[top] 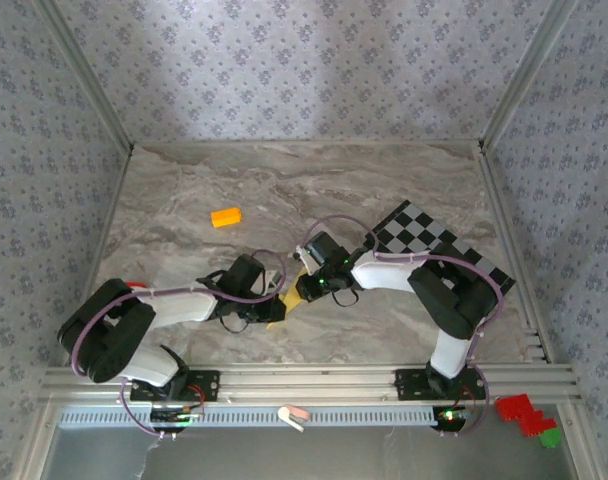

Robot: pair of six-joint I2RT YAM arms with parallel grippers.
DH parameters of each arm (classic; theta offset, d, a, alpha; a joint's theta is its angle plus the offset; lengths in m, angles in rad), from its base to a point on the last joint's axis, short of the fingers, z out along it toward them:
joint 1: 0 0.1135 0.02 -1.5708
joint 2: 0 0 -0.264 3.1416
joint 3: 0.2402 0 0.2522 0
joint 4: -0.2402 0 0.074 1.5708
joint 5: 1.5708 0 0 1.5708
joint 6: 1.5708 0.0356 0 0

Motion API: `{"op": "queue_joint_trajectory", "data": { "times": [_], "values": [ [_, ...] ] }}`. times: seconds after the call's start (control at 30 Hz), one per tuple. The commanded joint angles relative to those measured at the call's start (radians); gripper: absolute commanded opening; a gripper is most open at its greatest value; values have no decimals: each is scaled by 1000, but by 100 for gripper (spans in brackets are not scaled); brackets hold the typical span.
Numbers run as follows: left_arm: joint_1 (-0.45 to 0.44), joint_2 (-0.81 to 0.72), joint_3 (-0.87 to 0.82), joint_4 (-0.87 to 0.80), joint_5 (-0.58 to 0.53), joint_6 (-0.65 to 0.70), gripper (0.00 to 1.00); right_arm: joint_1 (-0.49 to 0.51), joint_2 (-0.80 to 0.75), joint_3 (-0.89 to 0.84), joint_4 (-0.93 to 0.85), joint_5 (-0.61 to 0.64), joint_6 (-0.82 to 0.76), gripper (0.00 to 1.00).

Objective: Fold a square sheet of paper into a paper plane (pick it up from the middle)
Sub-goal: Perform the fifth fold on the wing at the bottom-center of the table.

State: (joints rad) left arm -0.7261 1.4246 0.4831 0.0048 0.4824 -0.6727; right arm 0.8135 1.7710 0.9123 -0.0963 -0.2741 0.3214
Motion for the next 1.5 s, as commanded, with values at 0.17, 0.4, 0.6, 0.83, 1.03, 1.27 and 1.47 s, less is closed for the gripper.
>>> {"op": "queue_joint_trajectory", "data": {
  "times": [0.17,0.4,0.6,0.83,1.03,1.27,1.47],
  "values": [
    [25,39,-27,25,38,9,10,-8,51,-37,-91,56,0,12],
    [52,0,-35,14,48,11,12,-8,55,-36,-107,67,-5,12],
    [62,-38,-44,-3,50,7,14,-13,76,-24,-143,82,2,10],
    [80,-35,-54,-13,50,18,14,-19,102,-2,-188,96,6,9],
    [90,-34,-74,-17,54,15,11,-33,129,18,-229,101,11,9],
    [109,-66,-111,-38,59,13,10,-43,152,31,-253,98,15,8],
    [110,-84,-128,-75,62,38,8,-50,163,33,-260,96,17,8]
  ]
}}
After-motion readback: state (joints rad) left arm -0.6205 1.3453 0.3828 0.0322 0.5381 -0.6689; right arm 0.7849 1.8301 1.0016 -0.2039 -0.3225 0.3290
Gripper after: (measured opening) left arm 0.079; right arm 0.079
